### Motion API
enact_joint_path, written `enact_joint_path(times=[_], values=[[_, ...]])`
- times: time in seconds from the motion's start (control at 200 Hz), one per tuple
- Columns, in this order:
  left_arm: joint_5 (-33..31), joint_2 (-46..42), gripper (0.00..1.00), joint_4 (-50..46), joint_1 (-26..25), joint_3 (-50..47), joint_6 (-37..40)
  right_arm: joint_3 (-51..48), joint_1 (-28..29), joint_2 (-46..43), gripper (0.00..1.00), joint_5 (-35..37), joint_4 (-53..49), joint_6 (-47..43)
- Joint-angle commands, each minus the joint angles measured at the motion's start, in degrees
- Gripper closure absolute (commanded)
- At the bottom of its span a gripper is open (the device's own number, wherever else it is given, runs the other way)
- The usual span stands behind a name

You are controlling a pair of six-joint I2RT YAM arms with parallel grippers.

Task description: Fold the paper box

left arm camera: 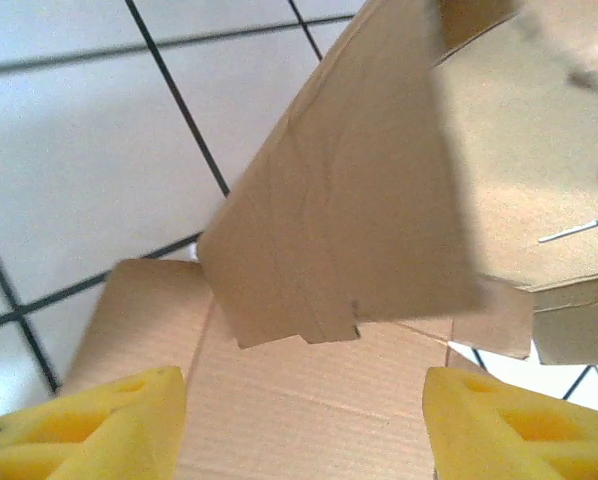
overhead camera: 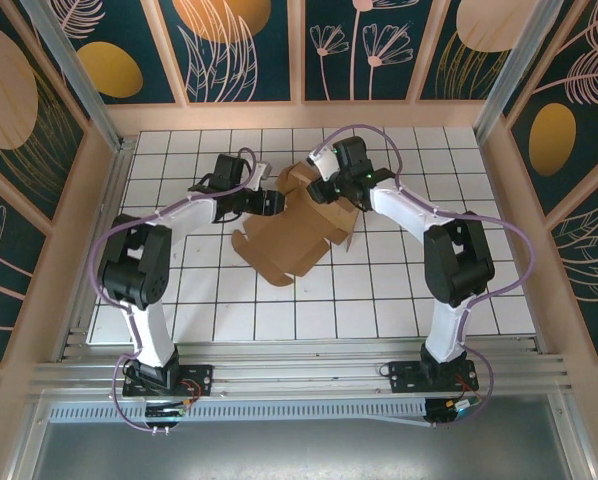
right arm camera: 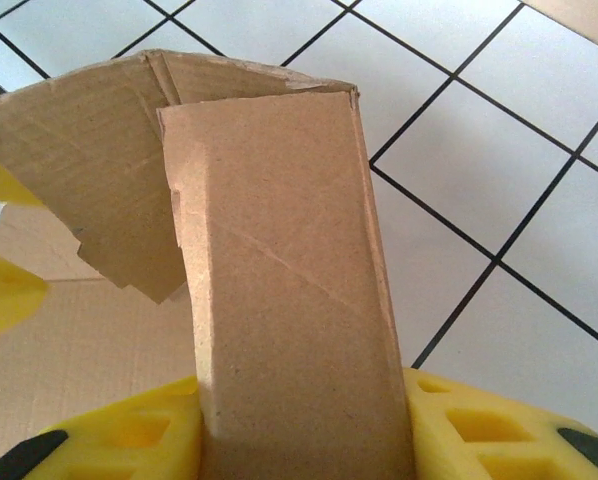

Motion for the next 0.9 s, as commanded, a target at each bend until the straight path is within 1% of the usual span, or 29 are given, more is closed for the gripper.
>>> enact_joint_path(times=[0.0, 0.045, 0.105, 0.155, 0.2, 0.235, 0.28, 0.34, 0.38, 0.44, 0.47, 0.561, 0.641, 0.721, 0.766, 0.836, 0.896], values=[[-3.82, -6.10, 0.34, 6.29, 0.04, -4.17, 6.08, -0.95, 1.63, -1.41, 0.56, 3.99, -1.22, -2.49], [-3.35, -7.87, 0.34, 8.88, 0.02, -6.37, 6.91, -0.93, 1.96, -1.24, 0.56, 4.86, -1.44, -2.77], [-3.82, -12.64, 0.34, 12.26, 0.08, -9.30, 8.03, -0.83, 2.22, -1.05, 0.56, 5.15, -1.74, -3.06], [-6.91, -14.95, 0.36, 14.18, 0.12, -11.25, 8.89, -0.57, 2.35, -0.91, 0.56, 5.33, -2.12, -3.25], [-10.13, -15.71, 0.39, 13.06, 0.55, -11.03, 10.28, -0.26, 2.44, -0.77, 0.56, 5.38, -2.51, -3.29], [-11.64, -15.29, 0.41, 11.01, 1.58, -9.81, 10.45, -0.05, 2.45, -0.76, 0.56, 5.50, -2.82, -3.33], [-11.07, -14.21, 0.41, 8.60, 3.49, -7.99, 10.56, 0.25, 2.53, -0.72, 0.56, 5.60, -3.06, -3.32], [-11.07, -12.88, 0.42, 8.88, 5.42, -7.71, 11.68, 0.42, 2.53, -0.69, 0.56, 5.51, -3.24, -3.54], [-11.37, -11.53, 0.42, 8.83, 6.16, -7.30, 13.17, 0.60, 2.62, -0.71, 0.56, 5.45, -3.38, -3.56], [-11.54, -8.65, 0.42, 5.62, 6.45, -4.13, 16.16, 1.02, 2.62, -0.56, 0.56, 5.26, -3.66, -3.58], [-11.17, -5.76, 0.42, 4.47, 6.44, -2.62, 17.59, 1.24, 2.62, -0.52, 0.56, 5.17, -3.77, -3.61], [-5.82, -2.40, 0.41, 4.61, 6.47, -0.32, 20.61, 1.68, 2.64, -0.33, 0.56, 4.65, -3.68, -3.50], [3.90, -0.17, 0.40, 4.41, 6.32, 1.27, 25.58, 2.14, 2.71, -0.24, 0.56, 4.23, -3.86, -3.42], [10.51, 1.26, 0.40, 6.92, 6.05, 1.41, 28.22, 2.23, 2.71, -0.23, 0.56, 4.02, -4.07, -3.50], [13.04, 2.34, 0.40, 7.39, 5.92, 2.44, 28.29, 2.28, 2.71, -0.40, 0.56, 4.02, -4.06, -3.53], [16.95, 5.13, 0.41, 5.48, 5.57, 5.58, 28.85, 1.82, 2.71, -0.78, 0.56, 3.93, -3.91, -3.58], [17.46, 8.11, 0.42, 2.71, 4.93, 9.25, 30.14, 1.53, 2.71, -1.15, 0.56, 3.61, -3.77, -3.58]])
